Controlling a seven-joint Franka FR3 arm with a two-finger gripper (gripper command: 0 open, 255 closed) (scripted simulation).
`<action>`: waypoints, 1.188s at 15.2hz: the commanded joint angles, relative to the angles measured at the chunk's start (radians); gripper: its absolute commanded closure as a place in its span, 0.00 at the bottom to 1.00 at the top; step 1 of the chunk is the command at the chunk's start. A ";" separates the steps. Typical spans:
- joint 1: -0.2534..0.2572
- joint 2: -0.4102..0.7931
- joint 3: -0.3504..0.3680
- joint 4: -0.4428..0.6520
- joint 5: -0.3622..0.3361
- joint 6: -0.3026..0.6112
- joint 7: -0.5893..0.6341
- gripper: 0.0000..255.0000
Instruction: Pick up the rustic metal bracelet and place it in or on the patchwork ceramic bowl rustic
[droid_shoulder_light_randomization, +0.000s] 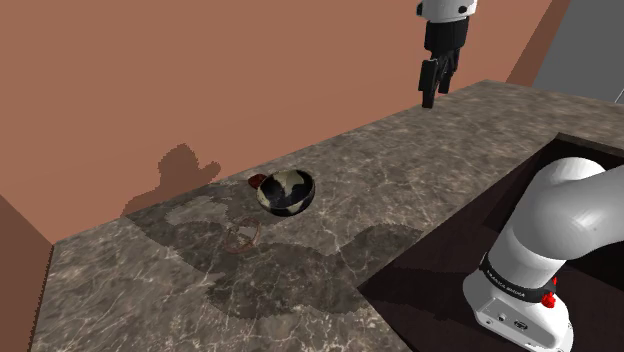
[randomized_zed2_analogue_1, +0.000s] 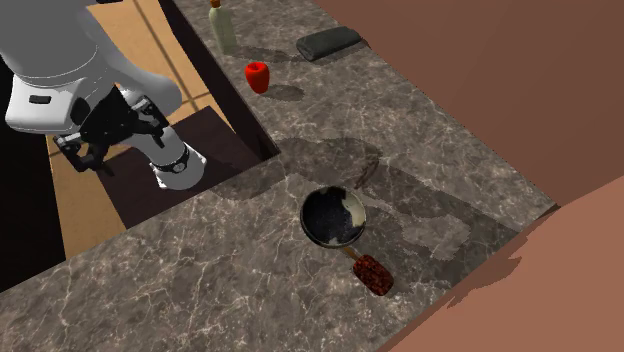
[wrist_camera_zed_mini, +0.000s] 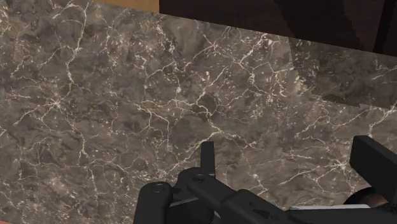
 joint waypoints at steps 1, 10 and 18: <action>0.000 0.000 0.000 0.000 0.000 0.000 0.000 0.00; 0.093 0.202 0.086 0.014 0.068 0.200 -0.001 0.00; 0.166 0.407 0.168 0.084 0.101 0.348 -0.005 0.00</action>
